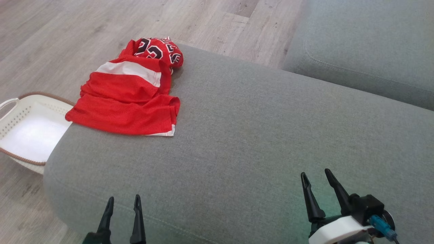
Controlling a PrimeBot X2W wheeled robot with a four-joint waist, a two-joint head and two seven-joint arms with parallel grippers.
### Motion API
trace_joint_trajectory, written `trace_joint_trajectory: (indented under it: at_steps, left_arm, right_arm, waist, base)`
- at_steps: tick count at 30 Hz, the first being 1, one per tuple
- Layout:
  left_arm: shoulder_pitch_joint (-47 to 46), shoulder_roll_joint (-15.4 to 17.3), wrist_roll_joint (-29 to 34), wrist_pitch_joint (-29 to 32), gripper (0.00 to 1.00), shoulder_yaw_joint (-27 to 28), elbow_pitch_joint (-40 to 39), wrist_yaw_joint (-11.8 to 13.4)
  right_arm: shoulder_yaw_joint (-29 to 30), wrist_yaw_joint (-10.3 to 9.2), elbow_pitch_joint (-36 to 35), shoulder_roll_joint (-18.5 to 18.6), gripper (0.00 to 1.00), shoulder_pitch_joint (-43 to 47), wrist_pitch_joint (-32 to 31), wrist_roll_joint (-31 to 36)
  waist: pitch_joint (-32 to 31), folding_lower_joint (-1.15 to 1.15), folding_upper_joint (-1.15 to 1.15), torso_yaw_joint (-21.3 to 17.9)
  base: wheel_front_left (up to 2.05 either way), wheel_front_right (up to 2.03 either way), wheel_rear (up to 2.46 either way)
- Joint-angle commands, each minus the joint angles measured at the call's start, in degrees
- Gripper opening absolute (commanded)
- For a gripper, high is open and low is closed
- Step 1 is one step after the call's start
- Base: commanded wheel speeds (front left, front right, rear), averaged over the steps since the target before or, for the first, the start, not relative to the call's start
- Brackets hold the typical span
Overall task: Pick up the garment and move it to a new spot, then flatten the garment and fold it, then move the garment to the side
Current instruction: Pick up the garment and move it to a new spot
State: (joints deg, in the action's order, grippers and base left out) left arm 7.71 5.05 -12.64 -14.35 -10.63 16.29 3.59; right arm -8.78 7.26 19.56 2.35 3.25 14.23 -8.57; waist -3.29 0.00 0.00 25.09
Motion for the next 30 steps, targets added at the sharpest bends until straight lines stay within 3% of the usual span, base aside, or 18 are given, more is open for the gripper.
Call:
trace_joint_trajectory:
  at_steps: [1, 11, 15, 20, 26, 29, 30]
  left_arm:
    - [-2.0, 0.4, -0.5, -0.3, 1.00, 2.1, -2.0, 0.6]
    - [-4.0, 2.8, -0.8, -0.6, 1.00, 5.7, -8.2, 1.8]
    - [-7.2, 6.2, -0.4, 0.9, 1.00, 8.4, -16.1, 2.3]
    - [-17.1, 13.8, -0.9, 6.4, 1.00, 13.4, -22.8, 1.3]
    - [-32.9, 22.1, -1.1, 12.8, 1.00, 15.4, -17.6, -1.4]
    - [-38.1, 23.3, -1.9, 14.8, 1.00, 15.0, -13.9, -2.6]
    - [-43.2, 24.8, -1.5, 16.1, 1.00, 13.9, -9.3, -3.9]
  right_arm:
    - [-1.3, 0.23, -1.4, 0.5, 1.00, -1.6, 0.8, -0.3]
    - [-0.5, 0.23, -3.5, 0.5, 1.00, -1.7, 0.8, 0.4]
    - [0.4, 0.23, -5.2, 0.5, 1.00, -2.3, 0.8, 1.5]
    - [0.5, 0.23, -7.8, 0.5, 1.00, -4.2, 0.7, 3.4]
    - [0.1, 0.23, -11.2, 0.5, 1.00, -7.8, -1.2, 6.2]
    - [-0.1, 0.23, -12.5, 0.5, 1.00, -9.2, -2.1, 7.2]
    - [0.2, 0.23, -13.9, 0.5, 1.00, -10.4, -2.9, 8.4]
  waist:
    - [0.1, 0.00, 0.00, -0.3]
    - [1.5, 0.00, 0.00, -2.7]
    - [3.6, 0.00, 0.00, -3.9]
    - [7.5, 0.00, 0.00, -5.7]
    - [14.5, 0.00, 0.00, -9.0]
    - [17.4, 0.00, 0.00, -10.3]
    - [20.7, 0.00, 0.00, -11.2]
  base:
    - [0.00, 0.00, 0.00]
    - [0.00, 0.00, 0.00]
    - [0.00, 0.00, 0.00]
    - [0.00, 0.00, 0.00]
    - [0.00, 0.00, 0.00]
    - [0.00, 0.00, 0.00]
    - [0.00, 0.00, 0.00]
